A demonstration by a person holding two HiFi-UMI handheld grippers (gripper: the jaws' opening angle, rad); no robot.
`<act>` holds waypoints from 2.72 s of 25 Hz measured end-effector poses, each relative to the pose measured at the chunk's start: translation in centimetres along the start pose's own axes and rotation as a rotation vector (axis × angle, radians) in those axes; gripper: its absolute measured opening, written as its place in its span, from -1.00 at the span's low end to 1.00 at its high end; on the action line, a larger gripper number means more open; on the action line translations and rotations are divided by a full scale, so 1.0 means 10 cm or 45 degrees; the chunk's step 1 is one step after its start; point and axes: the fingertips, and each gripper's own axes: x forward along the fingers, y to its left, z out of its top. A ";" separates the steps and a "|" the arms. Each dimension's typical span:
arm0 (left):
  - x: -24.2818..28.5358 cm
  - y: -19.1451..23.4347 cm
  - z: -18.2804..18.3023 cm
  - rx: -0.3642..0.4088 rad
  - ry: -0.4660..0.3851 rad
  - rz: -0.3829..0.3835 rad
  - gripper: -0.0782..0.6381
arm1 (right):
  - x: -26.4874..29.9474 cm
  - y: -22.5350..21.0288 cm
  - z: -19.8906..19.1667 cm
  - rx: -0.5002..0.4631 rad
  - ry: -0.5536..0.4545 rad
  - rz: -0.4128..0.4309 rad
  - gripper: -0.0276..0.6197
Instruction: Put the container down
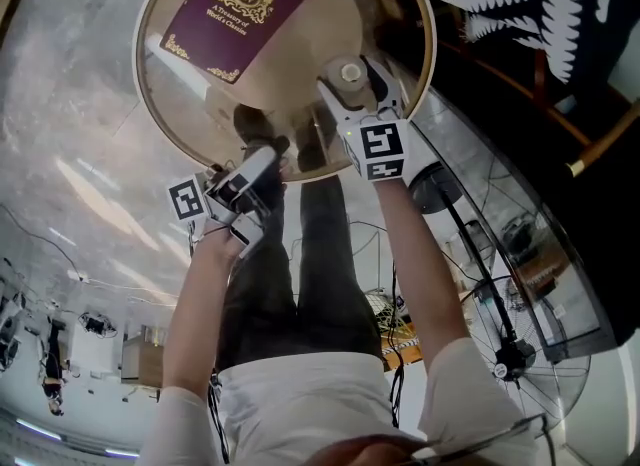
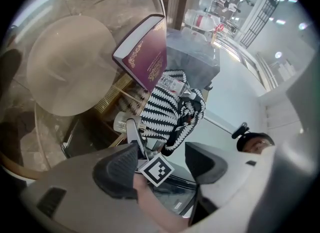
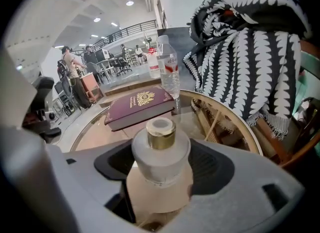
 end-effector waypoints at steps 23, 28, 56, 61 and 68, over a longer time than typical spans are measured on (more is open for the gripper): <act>-0.06 0.14 -0.01 -0.002 0.022 0.039 0.03 | -0.04 0.04 -0.23 -0.066 -0.028 -0.099 0.10; -0.10 0.16 -0.02 0.004 0.016 0.044 0.03 | -0.01 0.06 -0.24 -0.125 -0.015 -0.103 0.11; -0.19 -1.75 -1.05 0.269 0.135 0.010 -0.10 | -1.99 0.75 1.32 -0.166 -0.085 -0.016 -0.34; -0.29 -2.17 -1.27 0.394 0.195 0.067 -0.23 | -2.54 0.99 1.63 -0.144 -0.123 -0.010 -0.45; -0.46 -2.61 -1.52 0.601 0.329 0.190 -0.34 | -3.27 1.18 1.86 -0.035 -0.164 -0.105 -0.61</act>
